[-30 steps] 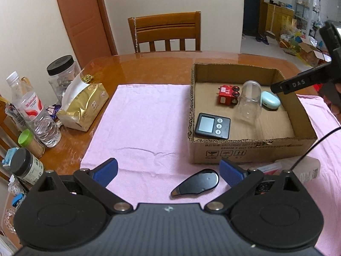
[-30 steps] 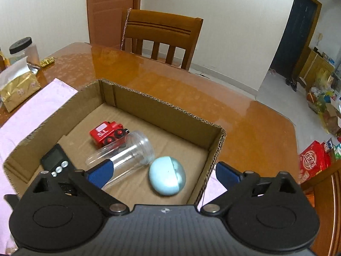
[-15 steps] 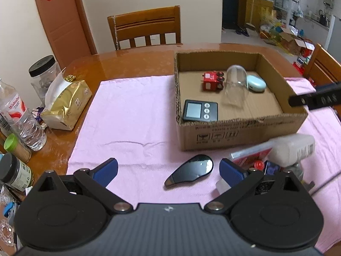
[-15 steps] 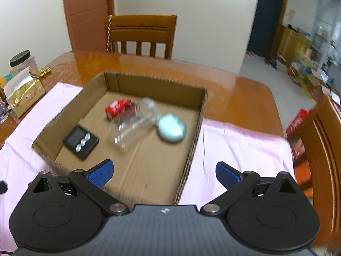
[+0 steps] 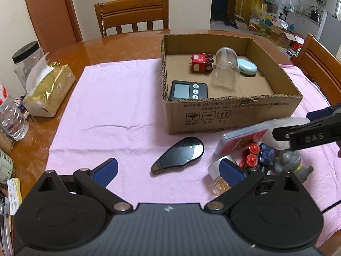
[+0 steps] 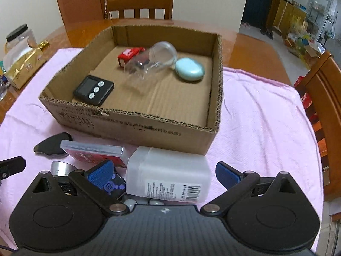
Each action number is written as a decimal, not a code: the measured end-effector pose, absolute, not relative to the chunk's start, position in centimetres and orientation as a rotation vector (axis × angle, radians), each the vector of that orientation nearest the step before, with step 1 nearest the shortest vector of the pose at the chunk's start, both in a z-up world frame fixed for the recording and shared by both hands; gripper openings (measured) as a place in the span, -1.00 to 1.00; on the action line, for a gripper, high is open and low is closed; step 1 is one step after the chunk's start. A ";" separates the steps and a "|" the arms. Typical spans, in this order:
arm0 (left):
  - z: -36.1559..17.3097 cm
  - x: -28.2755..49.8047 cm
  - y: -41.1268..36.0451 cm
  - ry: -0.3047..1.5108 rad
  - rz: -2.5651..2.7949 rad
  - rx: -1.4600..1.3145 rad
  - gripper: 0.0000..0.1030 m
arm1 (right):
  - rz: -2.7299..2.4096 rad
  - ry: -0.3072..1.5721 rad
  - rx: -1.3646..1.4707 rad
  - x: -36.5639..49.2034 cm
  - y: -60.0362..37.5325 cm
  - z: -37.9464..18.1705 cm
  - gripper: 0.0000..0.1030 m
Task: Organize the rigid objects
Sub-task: 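Close the right gripper on the white plastic bottle, then grasp the black teardrop-shaped case with the left gripper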
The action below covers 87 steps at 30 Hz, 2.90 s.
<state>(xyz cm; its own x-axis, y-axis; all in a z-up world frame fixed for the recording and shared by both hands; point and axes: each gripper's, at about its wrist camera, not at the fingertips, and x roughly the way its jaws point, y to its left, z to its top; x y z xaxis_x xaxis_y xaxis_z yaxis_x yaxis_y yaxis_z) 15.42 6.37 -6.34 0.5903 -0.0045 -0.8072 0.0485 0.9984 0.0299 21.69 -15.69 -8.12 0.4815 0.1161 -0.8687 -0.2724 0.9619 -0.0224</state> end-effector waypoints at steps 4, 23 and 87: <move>-6.6 15.5 6.3 0.944 -0.037 0.051 0.96 | 0.180 1.070 -0.169 22.4 -16.3 -8.8 1.00; -10.4 18.6 7.2 1.022 -0.002 0.080 0.96 | 0.068 1.188 -0.128 23.4 -22.3 -12.6 1.00; -13.5 21.9 8.0 1.093 0.101 -0.053 0.98 | 0.137 1.224 -0.165 24.4 -22.8 -12.2 1.00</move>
<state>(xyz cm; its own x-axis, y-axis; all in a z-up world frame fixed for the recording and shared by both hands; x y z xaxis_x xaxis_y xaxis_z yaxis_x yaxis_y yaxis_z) 21.89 8.05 -13.54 0.4559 0.0561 -0.8883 -0.1080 0.9941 0.0074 24.36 -22.76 -12.20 0.3341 0.0156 -0.9424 -0.1934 0.9797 -0.0524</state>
